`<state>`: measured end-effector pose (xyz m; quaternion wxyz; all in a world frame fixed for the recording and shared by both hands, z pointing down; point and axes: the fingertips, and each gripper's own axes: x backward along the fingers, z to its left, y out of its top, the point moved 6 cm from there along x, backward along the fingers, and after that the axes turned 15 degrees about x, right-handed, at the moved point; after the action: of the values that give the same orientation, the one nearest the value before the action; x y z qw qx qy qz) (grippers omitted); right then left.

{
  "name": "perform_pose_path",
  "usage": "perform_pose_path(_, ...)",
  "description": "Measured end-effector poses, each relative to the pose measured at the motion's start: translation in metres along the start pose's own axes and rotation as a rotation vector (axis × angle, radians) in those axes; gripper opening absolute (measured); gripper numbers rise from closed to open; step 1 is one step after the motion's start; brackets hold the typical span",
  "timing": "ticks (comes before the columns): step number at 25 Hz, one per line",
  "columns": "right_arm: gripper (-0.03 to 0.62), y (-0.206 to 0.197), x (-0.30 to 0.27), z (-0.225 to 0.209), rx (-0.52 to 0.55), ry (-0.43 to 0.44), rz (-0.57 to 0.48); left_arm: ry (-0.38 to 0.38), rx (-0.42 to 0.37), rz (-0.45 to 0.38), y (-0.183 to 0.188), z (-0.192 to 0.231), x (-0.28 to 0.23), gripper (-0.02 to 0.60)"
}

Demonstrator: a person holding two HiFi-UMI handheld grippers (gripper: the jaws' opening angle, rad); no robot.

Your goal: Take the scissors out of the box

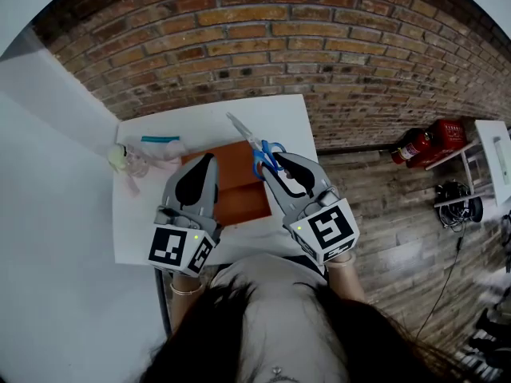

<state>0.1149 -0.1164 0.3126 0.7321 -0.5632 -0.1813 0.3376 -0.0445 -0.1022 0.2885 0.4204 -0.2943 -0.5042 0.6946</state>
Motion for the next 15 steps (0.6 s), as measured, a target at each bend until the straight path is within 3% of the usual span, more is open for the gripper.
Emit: perform_pose_path(15,0.097,0.024,0.007,0.003,-0.010,-0.007,-0.090,0.008,-0.013,0.005,0.004,-0.002,0.012,0.000)
